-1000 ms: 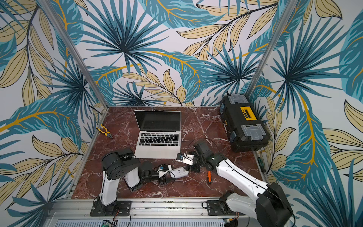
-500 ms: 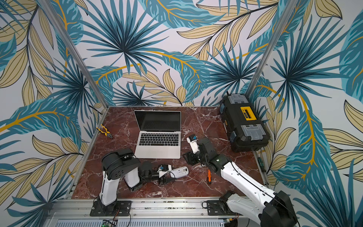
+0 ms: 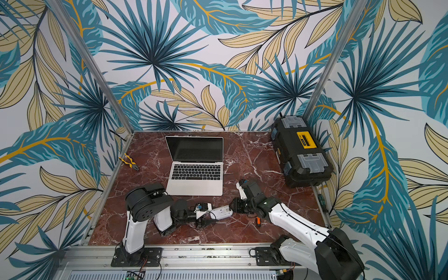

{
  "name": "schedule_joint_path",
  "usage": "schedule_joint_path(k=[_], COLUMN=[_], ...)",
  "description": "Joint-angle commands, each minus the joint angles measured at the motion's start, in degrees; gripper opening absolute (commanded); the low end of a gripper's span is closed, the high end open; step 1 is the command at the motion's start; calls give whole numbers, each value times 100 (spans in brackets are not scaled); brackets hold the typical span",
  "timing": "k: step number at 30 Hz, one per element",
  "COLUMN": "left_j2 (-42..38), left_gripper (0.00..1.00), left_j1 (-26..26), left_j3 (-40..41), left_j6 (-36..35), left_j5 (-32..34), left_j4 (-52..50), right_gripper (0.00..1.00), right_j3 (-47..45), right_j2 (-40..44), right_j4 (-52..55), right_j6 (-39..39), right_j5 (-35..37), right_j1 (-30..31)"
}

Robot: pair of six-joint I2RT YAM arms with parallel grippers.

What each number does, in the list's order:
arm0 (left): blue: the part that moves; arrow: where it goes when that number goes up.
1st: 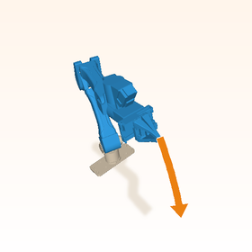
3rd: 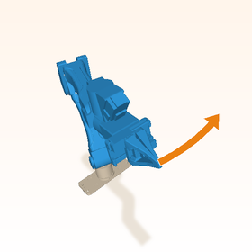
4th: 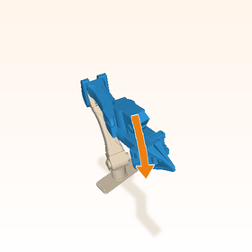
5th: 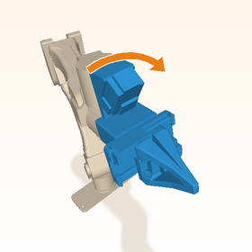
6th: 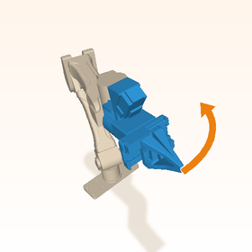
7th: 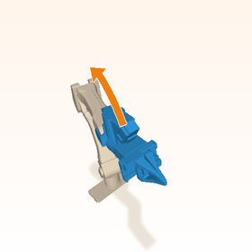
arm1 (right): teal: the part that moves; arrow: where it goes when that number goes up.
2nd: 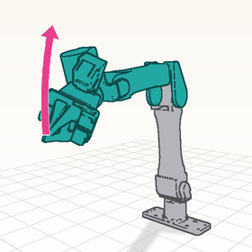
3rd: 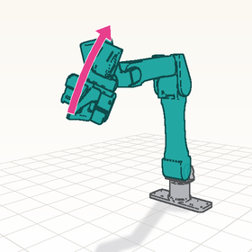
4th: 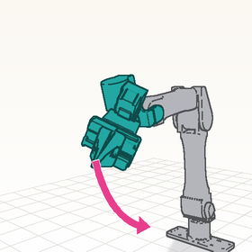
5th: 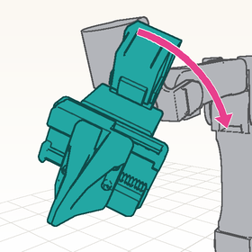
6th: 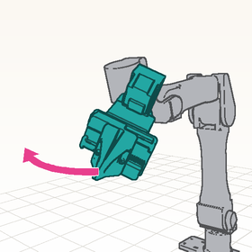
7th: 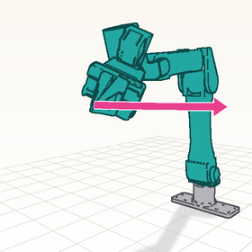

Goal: Remove the wireless mouse receiver from the laptop
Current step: Insert the USB plug into the mouse.

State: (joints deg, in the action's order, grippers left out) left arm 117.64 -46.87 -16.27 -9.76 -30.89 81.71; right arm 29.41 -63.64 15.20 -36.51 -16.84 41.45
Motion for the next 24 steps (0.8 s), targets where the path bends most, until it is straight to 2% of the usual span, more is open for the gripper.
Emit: schedule_joint_path(k=[1, 11, 24], left_j2=[115, 117, 118], left_gripper=[55, 55, 55], left_j1=[35, 37, 33], left_j3=[24, 14, 18], left_j6=[72, 74, 85], left_j5=[45, 48, 50], left_j4=[-95, -101, -94], right_gripper=[33, 33, 33], right_j3=[-119, 31, 200], right_j2=[-131, -557, -772], right_j4=[-350, -225, -356], right_j6=[-212, 38, 87], right_j5=[-266, -9, -135], right_j1=[56, 56, 56])
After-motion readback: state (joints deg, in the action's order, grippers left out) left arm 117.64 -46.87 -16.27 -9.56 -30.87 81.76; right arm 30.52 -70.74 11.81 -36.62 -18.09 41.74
